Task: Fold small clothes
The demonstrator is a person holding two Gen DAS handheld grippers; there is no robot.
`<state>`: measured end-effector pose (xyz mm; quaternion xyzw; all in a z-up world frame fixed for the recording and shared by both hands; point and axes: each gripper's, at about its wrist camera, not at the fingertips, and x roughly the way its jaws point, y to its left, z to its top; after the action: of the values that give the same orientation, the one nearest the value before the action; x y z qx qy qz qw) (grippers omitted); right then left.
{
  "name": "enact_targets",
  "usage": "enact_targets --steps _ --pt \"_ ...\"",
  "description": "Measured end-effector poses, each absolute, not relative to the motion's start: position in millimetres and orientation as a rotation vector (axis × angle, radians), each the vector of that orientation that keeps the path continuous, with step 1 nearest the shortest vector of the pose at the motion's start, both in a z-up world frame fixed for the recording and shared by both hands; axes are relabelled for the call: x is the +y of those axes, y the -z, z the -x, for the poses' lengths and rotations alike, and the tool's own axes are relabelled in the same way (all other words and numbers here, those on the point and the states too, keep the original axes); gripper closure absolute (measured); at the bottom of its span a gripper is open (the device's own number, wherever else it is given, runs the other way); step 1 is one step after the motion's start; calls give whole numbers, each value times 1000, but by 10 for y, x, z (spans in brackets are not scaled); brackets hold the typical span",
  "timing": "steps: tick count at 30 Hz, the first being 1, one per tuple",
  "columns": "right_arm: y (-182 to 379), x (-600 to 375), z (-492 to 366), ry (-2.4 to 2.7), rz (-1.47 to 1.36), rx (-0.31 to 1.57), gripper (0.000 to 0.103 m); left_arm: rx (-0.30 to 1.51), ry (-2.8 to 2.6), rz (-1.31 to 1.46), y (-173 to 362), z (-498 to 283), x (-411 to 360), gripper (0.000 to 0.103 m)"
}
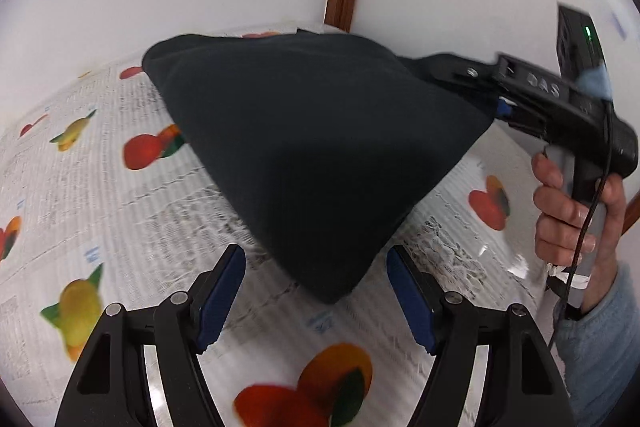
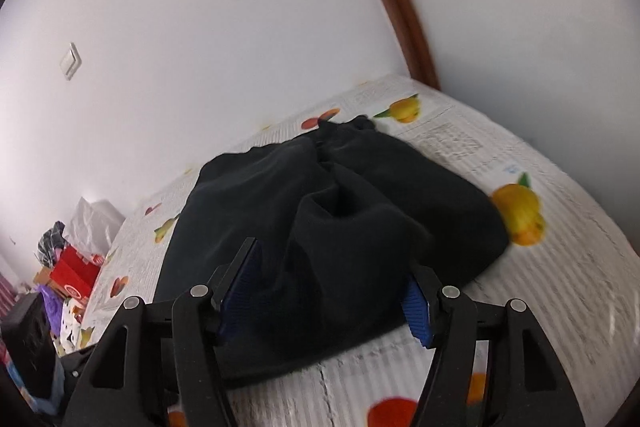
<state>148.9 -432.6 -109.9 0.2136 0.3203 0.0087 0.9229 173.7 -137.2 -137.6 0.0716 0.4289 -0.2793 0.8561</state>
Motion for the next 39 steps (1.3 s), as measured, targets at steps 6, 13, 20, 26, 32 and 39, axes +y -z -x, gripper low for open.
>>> enact_targets --steps 6,13,20,26,32,39 --pt "1289 -4110 -1747 -7 -368 702 83 874 504 -200 1396 -1794 -1379 67" --pt "1307 -3526 -1809 -118 -357 709 85 846 415 -138 1318 -1823 -716 85" --pt "1308 -2861 -1840 -245 -392 718 85 844 322 -87 1295 -1682 64 86" --pt "1297 -2998 -1476 -249 -492 612 85 850 441 -59 1367 -1462 254 83" --pt "1397 -3121 -1434 -216 -493 657 77 835 438 -87 1397 -1366 110 74" --pt "1359 -3106 -1703 -159 -483 671 52 896 437 -7 1486 -1551 -48 49"
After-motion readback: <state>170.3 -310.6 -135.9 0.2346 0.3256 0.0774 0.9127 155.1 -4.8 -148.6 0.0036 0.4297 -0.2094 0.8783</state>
